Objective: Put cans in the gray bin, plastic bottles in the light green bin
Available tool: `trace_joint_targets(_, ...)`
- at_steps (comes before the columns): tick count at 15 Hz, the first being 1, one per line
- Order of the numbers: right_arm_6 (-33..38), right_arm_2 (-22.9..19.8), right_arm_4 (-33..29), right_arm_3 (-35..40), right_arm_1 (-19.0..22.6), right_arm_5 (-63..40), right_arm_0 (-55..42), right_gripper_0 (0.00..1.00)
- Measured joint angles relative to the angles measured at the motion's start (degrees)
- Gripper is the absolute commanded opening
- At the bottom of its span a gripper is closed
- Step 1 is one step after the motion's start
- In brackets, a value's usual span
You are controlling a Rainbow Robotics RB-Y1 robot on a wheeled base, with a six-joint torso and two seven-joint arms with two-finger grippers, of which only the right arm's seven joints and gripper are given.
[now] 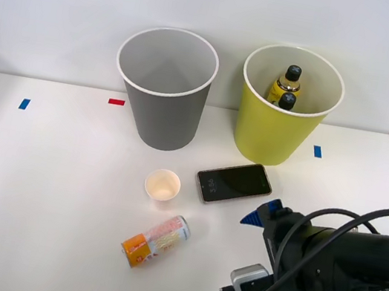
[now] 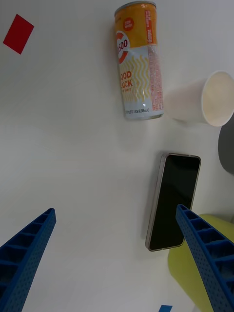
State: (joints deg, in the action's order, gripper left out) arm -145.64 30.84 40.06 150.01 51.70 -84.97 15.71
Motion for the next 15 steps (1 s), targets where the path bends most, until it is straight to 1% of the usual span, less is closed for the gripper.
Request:
trace_joint_targets(2, -4.4, 0.0, 0.6, 0.0, -2.9, -5.1, 2.0, 0.85)
trace_joint_targets(3, -5.2, 0.0, 1.1, 0.0, -3.9, -7.0, 3.0, 0.85)
trace_joint_targets(6, -5.5, 0.1, 4.8, -0.4, -4.6, -10.3, 5.4, 0.85)
trace_joint_targets(7, -5.6, 0.4, 5.7, -1.9, -5.2, -10.4, 6.1, 0.85)
trace_joint_targets(10, -6.2, 3.2, 5.3, -5.6, -7.7, -10.5, 8.2, 0.85)
trace_joint_targets(13, -6.1, 7.4, 2.3, -6.4, -9.2, -10.5, 10.4, 0.85)
trace_joint_targets(15, -5.8, 10.7, -0.6, -8.3, -11.1, -10.0, 11.8, 0.85)
